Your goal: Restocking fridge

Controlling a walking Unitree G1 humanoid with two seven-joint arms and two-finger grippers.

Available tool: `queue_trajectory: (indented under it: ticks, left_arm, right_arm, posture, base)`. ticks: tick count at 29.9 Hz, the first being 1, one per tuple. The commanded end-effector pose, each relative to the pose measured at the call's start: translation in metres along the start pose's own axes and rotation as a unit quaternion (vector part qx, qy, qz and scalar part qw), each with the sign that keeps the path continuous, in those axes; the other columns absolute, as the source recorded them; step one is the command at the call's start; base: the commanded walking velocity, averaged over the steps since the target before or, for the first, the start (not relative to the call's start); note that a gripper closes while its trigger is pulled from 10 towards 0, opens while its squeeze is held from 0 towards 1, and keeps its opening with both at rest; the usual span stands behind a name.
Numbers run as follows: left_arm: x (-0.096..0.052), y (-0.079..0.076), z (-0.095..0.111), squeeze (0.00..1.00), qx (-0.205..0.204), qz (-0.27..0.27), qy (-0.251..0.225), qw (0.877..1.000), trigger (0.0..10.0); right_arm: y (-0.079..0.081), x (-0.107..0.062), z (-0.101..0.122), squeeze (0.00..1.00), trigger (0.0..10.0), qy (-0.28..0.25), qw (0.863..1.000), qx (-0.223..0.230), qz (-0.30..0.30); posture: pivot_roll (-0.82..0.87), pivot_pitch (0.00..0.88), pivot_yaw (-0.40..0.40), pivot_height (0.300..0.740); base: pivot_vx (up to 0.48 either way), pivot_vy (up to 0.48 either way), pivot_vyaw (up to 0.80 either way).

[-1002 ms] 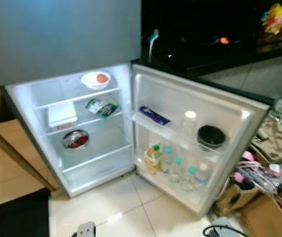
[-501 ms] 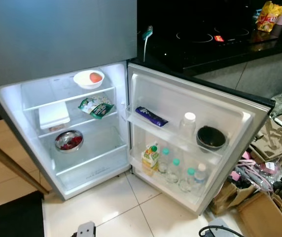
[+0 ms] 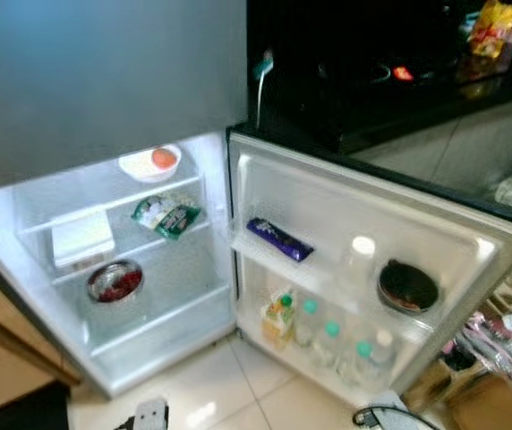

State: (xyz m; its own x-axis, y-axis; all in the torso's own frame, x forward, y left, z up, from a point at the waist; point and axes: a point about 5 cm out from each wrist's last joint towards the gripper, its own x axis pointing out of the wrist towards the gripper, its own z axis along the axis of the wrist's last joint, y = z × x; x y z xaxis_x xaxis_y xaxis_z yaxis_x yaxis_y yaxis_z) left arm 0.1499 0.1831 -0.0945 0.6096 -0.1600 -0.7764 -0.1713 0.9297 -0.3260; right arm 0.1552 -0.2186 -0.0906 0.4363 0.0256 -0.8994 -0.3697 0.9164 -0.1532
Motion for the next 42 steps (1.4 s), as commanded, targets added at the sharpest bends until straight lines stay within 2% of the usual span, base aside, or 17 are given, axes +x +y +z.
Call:
queue_trajectory:
  ticks: [1,8,13,19,21,22,24,25,26,27,28,29,32,33,35,40,42]
  left_arm:
    - [-0.003,0.002,-0.012,0.0,0.013,-0.001,0.025,1.0,10.0]
    - [-0.003,0.001,-0.012,0.0,0.007,-0.002,0.023,1.0,10.0]
    - [-0.002,0.001,-0.011,0.0,-0.004,0.002,0.017,1.0,10.0]
    - [-0.002,0.001,-0.007,0.0,-0.005,-0.001,0.005,1.0,10.0]
    - [-0.001,0.003,0.003,0.0,-0.02,0.001,-0.023,1.0,10.0]
    - [-0.001,0.003,0.003,0.0,-0.02,0.001,-0.023,1.0,10.0]
    - [-0.001,0.008,0.021,0.0,-0.04,0.003,-0.066,0.997,10.0]
    - [-0.001,0.008,0.021,0.0,-0.04,0.003,-0.066,0.997,10.0]
    - [-0.003,0.015,0.034,0.0,-0.047,0.007,-0.095,0.994,10.0]
    - [-0.004,0.019,0.039,0.0,-0.049,0.011,-0.107,0.993,10.0]
    - [-0.004,0.019,0.039,0.0,-0.049,0.011,-0.107,0.993,10.0]
    - [-0.007,0.026,0.05,0.0,-0.051,0.018,-0.131,0.99,10.0]
    - [-0.009,0.03,0.055,0.0,-0.05,0.02,-0.142,0.988,10.0]
    - [-0.013,0.035,0.068,0.0,-0.041,0.014,-0.173,0.984,10.0]
    - [-0.016,0.038,0.082,0.0,-0.031,-0.001,-0.206,0.978,10.0]
    - [-0.02,0.037,0.098,0.0,-0.015,-0.035,-0.241,0.97,10.0]
    - [-0.022,0.029,0.114,0.0,0.023,-0.093,-0.263,0.96,10.0]
  right_arm:
    - [0.0,0.001,0.008,0.0,10.0,-0.014,1.0,0.002,-0.001]
    - [0.0,0.001,0.012,0.0,10.0,-0.025,1.0,0.007,0.012]
    - [0.005,0.001,0.022,0.0,10.0,-0.051,0.996,-0.001,0.068]
    - [0.014,-0.001,0.039,0.0,10.0,-0.085,0.984,-0.053,0.15]
    - [0.023,-0.003,0.051,0.0,10.0,-0.108,0.965,-0.086,0.222]
    - [0.023,-0.003,0.051,0.0,10.0,-0.108,0.965,-0.086,0.222]
    - [0.031,-0.008,0.066,0.0,10.0,-0.134,0.937,-0.11,0.302]
    - [0.031,-0.008,0.066,0.0,10.0,-0.134,0.937,-0.11,0.302]
    - [0.036,-0.013,0.075,0.0,10.0,-0.145,0.913,-0.135,0.356]
    - [0.038,-0.015,0.078,0.0,10.0,-0.146,0.901,-0.149,0.379]
    - [0.038,-0.015,0.078,0.0,10.0,-0.146,0.901,-0.149,0.379]
    - [0.04,-0.019,0.082,0.0,10.0,-0.147,0.878,-0.169,0.423]
    - [0.042,-0.021,0.083,0.0,10.0,-0.148,0.867,-0.178,0.442]
    - [0.044,-0.027,0.089,0.0,10.0,-0.152,0.84,-0.197,0.482]
    - [0.046,-0.033,0.096,0.0,10.0,-0.16,0.814,-0.213,0.517]
    - [0.047,-0.041,0.109,0.0,10.0,-0.183,0.79,-0.209,0.546]
    - [0.046,-0.051,0.125,0.0,10.0,-0.211,0.764,-0.21,0.572]
  posture:
    - [-0.1,0.0,-0.013,0.74]
    - [-0.1,0.0,-0.013,0.74]
    - [-0.1,0.0,-0.017,0.74]
    - [-0.1,0.0,-0.017,0.74]
    - [-0.1,0.0,-0.021,0.74]
    - [-0.1,0.0,-0.021,0.74]
    - [-0.1,0.0,-0.021,0.74]
    - [-0.1,0.0,-0.021,0.74]
    - [-0.1,0.0,-0.021,0.74]
    - [-0.1,0.0,-0.021,0.74]
    - [-0.1,0.0,-0.021,0.74]
    - [-0.1,0.0,-0.021,0.74]
    - [-0.1,0.0,-0.021,0.74]
    - [-0.1,0.0,-0.021,0.74]
    - [-0.09,0.0,-0.022,0.74]
    - [-0.09,0.0,-0.022,0.74]
    - [-0.09,0.0,-0.028,0.74]
  base:
    - [0.0,-0.48,0.0]
    - [0.0,-0.475,0.0]
    - [0.0,-0.074,0.0]
    - [0.0,0.0,0.0]
    - [0.0,0.0,0.0]
    - [0.0,0.0,0.0]
    - [0.0,0.0,0.0]
    - [0.0,0.0,0.0]
    - [0.0,0.0,0.0]
    - [0.0,0.0,0.0]
    - [0.0,0.0,0.0]
    - [0.0,0.0,0.0]
    - [0.0,0.0,0.0]
    - [0.0,0.0,0.0]
    - [0.0,0.0,0.0]
    - [0.0,0.0,0.0]
    - [0.0,0.0,0.0]
